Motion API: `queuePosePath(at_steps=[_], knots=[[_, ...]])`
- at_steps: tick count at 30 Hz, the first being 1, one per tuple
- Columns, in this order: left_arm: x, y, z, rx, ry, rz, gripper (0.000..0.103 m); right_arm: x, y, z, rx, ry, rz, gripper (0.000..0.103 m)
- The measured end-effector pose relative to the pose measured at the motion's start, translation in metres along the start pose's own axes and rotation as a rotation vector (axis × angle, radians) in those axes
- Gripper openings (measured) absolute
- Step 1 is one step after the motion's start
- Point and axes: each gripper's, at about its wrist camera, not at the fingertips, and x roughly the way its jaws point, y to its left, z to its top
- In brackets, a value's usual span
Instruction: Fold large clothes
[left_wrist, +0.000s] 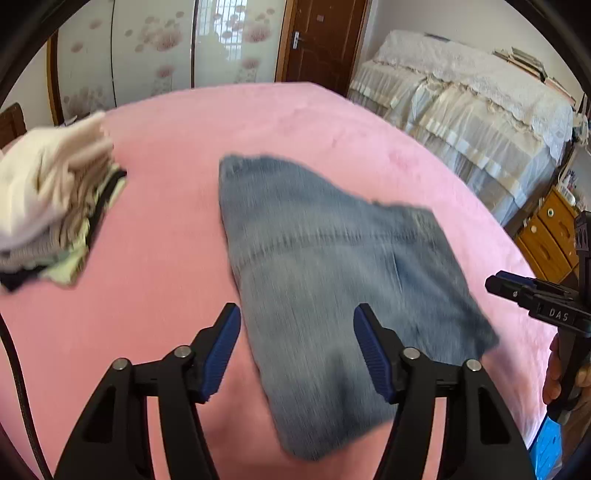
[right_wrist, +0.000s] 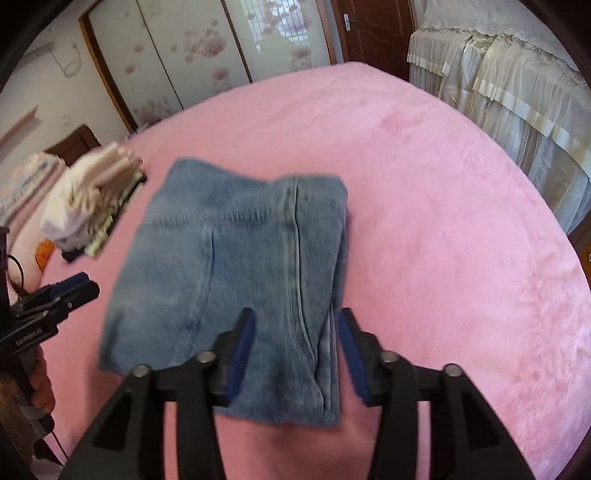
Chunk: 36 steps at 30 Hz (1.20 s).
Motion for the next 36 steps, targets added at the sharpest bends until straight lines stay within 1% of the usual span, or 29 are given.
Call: queuePosePath(at_steps=[2, 4, 6, 8, 10, 12, 14, 16, 17, 19, 20, 21, 22, 23, 24, 25, 26, 27, 28, 29, 32, 33, 36], knots=[[0.006, 0.002, 0.019, 0.01, 0.007, -0.005, 0.063, 0.003, 0.003, 0.021, -0.005, -0.039, -0.001, 0.052], [0.015, 0.003, 0.035, 0.027, 0.011, 0.002, 0.063, 0.013, 0.01, 0.04, -0.007, -0.058, 0.022, 0.052], [0.031, 0.001, 0.054, 0.038, 0.026, 0.017, 0.06, 0.026, 0.023, 0.059, -0.016, -0.056, 0.032, 0.05], [0.045, -0.002, 0.068, 0.034, 0.04, 0.012, 0.058, 0.04, 0.036, 0.074, -0.036, -0.044, 0.041, 0.047], [0.057, -0.003, 0.08, 0.015, 0.042, 0.004, 0.057, 0.059, 0.051, 0.086, -0.031, -0.016, 0.061, 0.046], [0.071, -0.002, 0.088, -0.012, 0.044, -0.004, 0.057, 0.079, 0.06, 0.091, -0.029, 0.015, 0.078, 0.038], [0.085, -0.003, 0.09, -0.023, 0.051, 0.0, 0.057, 0.102, 0.065, 0.09, -0.03, 0.055, 0.066, 0.033], [0.101, -0.006, 0.087, -0.009, 0.079, 0.023, 0.05, 0.12, 0.061, 0.086, -0.018, 0.093, 0.042, 0.03], [0.111, -0.007, 0.084, 0.01, 0.102, 0.055, 0.049, 0.13, 0.055, 0.083, -0.019, 0.116, 0.01, 0.027], [0.122, -0.006, 0.079, 0.027, 0.113, 0.078, 0.051, 0.139, 0.042, 0.079, -0.034, 0.129, -0.092, 0.015], [0.124, -0.005, 0.078, 0.031, 0.109, 0.076, 0.051, 0.141, 0.032, 0.077, -0.031, 0.134, -0.102, 0.0], [0.126, -0.006, 0.078, 0.036, 0.105, 0.067, 0.051, 0.141, 0.016, 0.074, 0.003, 0.141, -0.063, 0.0], [0.126, -0.006, 0.077, 0.04, 0.101, 0.07, 0.051, 0.14, 0.007, 0.072, 0.019, 0.144, -0.061, 0.0], [0.127, -0.008, 0.075, 0.052, 0.099, 0.075, 0.051, 0.137, 0.001, 0.069, 0.016, 0.136, -0.088, 0.0], [0.129, -0.009, 0.073, 0.068, 0.095, 0.091, 0.052, 0.135, -0.004, 0.067, 0.002, 0.124, -0.144, 0.0], [0.131, -0.009, 0.072, 0.076, 0.092, 0.09, 0.052, 0.134, -0.011, 0.063, -0.016, 0.111, -0.215, 0.0], [0.132, -0.01, 0.071, 0.084, 0.087, 0.086, 0.052, 0.135, -0.02, 0.06, -0.009, 0.116, -0.204, 0.0], [0.132, -0.011, 0.069, 0.092, 0.081, 0.085, 0.052, 0.137, -0.031, 0.057, 0.034, 0.129, -0.161, 0.0], [0.132, -0.012, 0.069, 0.099, 0.076, 0.092, 0.052, 0.136, -0.036, 0.056, 0.056, 0.127, -0.137, 0.0], [0.132, -0.014, 0.068, 0.103, 0.071, 0.1, 0.052, 0.135, -0.036, 0.056, 0.06, 0.123, -0.131, 0.0], [0.128, -0.014, 0.068, 0.086, 0.071, 0.1, 0.053, 0.131, -0.03, 0.059, 0.035, 0.128, -0.163, 0.001], [0.125, -0.012, 0.07, 0.072, 0.08, 0.096, 0.054, 0.127, -0.026, 0.061, 0.036, 0.13, -0.157, 0.003], [0.108, -0.008, 0.071, 0.028, 0.089, 0.083, 0.054, 0.106, -0.024, 0.066, 0.061, 0.115, -0.127, 0.004]])
